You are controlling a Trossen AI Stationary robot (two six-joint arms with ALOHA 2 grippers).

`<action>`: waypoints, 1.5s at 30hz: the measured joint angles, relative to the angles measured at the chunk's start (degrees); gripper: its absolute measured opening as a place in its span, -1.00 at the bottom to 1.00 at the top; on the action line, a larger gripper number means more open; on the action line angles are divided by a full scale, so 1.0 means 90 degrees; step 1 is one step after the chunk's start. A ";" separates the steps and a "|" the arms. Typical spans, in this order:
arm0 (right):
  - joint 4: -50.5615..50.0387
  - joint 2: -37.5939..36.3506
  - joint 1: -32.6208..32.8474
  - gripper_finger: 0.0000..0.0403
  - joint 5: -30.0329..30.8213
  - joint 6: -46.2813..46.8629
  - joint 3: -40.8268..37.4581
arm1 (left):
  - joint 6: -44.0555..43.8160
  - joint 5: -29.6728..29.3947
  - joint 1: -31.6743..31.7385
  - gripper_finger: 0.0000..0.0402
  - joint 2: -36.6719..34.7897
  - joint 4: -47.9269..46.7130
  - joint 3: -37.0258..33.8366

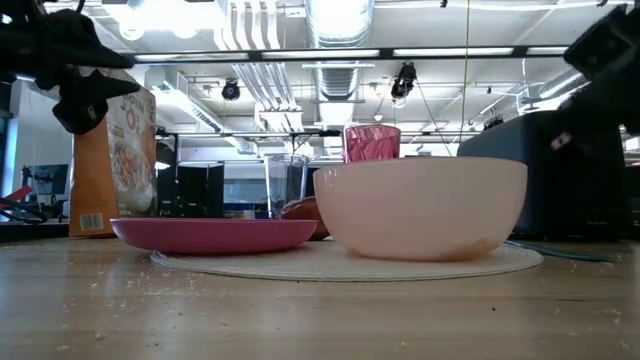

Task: Arrange a breakfast setting
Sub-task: Return to Home Position

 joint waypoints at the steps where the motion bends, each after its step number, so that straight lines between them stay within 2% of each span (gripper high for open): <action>1: -0.0003 -0.0233 0.0000 -0.40 0.0000 -0.0002 0.0000 | 0.0000 0.0000 0.0000 -0.33 0.0002 -0.0029 -0.0042; 9: 0.0008 -0.1754 0.0000 -0.40 0.0002 0.0000 -0.0002 | 0.0000 0.0000 0.0000 -0.33 0.0005 -0.0023 -0.0279; 17: 0.0008 -0.2770 0.0000 -0.40 0.0002 0.0001 -0.0002 | 0.0000 0.0001 0.0000 -0.33 0.0005 0.0133 -0.0735; 29: -0.0031 -0.3934 0.0000 -0.40 0.0012 0.0001 -0.0005 | 0.0000 0.0049 -0.0010 -0.33 0.0004 0.1078 -0.1098; 40: -0.0003 -0.4690 0.0000 -0.40 0.0003 0.0001 -0.0007 | 0.0000 0.0051 -0.0007 -0.33 0.0005 0.1129 -0.1107; 45: 0.0031 -0.4703 0.0000 -0.40 0.0002 0.0001 -0.0010 | 0.0000 0.0051 -0.0007 -0.33 0.0005 0.1129 -0.1107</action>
